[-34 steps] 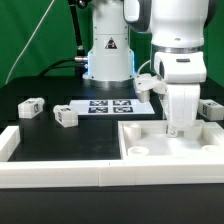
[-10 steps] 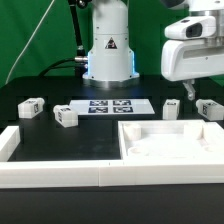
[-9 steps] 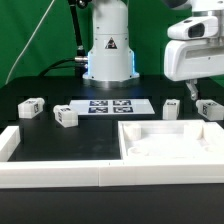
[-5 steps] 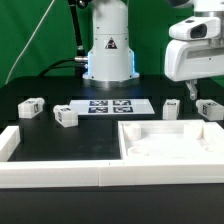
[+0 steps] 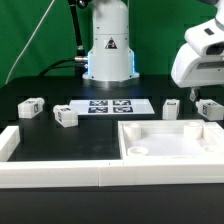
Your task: Assemble one leg
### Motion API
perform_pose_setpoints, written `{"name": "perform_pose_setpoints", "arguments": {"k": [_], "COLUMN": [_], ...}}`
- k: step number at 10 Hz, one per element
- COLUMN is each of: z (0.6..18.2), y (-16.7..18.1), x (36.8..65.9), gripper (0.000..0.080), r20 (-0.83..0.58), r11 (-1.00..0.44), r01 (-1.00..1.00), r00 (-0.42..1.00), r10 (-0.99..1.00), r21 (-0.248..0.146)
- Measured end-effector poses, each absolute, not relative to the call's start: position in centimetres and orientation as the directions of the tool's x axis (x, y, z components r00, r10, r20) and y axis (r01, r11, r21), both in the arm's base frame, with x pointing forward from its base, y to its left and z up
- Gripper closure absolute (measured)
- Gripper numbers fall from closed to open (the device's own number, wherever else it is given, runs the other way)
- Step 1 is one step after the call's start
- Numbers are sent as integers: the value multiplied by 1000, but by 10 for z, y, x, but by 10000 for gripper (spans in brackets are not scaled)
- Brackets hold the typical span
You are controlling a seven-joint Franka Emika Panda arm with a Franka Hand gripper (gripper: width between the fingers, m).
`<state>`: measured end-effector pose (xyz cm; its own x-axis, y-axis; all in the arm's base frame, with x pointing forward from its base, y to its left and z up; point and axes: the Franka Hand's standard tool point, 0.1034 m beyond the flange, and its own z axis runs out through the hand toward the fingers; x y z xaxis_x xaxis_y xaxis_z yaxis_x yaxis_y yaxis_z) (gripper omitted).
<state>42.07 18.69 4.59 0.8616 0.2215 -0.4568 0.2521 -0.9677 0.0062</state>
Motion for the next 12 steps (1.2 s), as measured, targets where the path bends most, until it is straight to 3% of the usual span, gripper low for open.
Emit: {"name": "perform_pose_setpoints", "arguments": {"k": [5,10,12], "z": [30,11,8], "y": [199,198,202], "x": [418,410,404], "gripper": [150,150,150], "r20": [-753,-769,-774], "r11": [-975,-980,-981], "r01": [220,193,184], "r00": [647,633,631], "r10": [119,90,64], "r21": [35,44,68]}}
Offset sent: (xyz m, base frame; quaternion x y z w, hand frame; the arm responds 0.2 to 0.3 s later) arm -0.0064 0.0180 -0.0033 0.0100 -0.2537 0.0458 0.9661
